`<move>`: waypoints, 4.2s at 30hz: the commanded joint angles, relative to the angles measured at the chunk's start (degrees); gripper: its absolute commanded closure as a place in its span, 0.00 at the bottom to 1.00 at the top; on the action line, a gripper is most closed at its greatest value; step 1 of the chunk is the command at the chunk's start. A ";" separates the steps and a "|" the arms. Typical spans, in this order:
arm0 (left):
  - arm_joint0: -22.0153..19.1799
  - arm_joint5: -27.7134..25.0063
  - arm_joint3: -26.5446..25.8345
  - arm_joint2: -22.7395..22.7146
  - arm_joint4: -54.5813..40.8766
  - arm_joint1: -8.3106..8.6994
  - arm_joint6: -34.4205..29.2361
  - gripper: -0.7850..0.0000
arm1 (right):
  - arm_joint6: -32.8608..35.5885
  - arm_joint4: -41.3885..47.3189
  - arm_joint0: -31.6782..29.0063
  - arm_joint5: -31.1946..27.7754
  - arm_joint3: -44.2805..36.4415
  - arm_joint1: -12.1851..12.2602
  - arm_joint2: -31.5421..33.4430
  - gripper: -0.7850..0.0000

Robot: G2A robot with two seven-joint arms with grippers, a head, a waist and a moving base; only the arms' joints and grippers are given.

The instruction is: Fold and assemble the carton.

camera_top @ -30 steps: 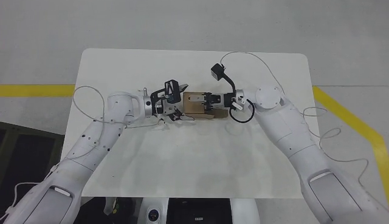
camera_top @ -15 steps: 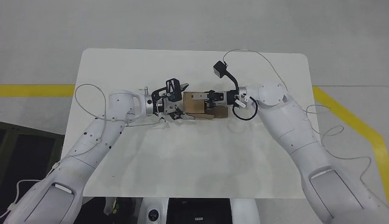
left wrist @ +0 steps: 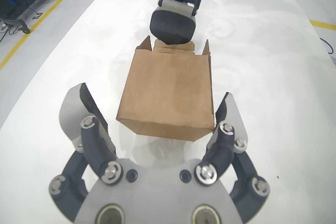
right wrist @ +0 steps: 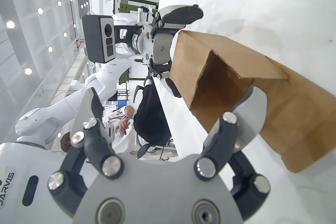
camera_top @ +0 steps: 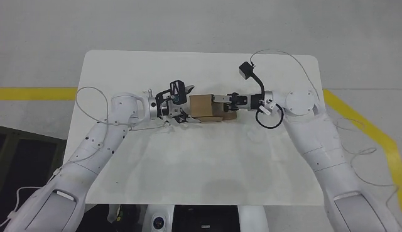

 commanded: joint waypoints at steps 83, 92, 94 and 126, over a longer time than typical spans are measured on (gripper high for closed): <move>1.23 -2.50 -1.18 -0.93 -1.98 -0.58 -3.73 0.00 | -0.44 -2.90 3.73 3.42 6.61 0.48 -7.23 1.00; 1.45 -2.57 -1.35 -1.25 -1.86 -0.51 -3.61 0.00 | -1.50 -7.48 1.63 7.85 2.15 2.14 -4.39 1.00; 1.50 -2.50 -1.42 -1.30 -1.78 -0.49 -3.70 0.00 | -1.97 -8.44 2.53 7.83 2.90 2.12 -4.61 1.00; 2.13 -2.43 -2.04 -1.56 -0.97 -0.42 -3.49 0.00 | 5.53 -2.53 13.08 -1.65 17.25 -2.76 -15.67 1.00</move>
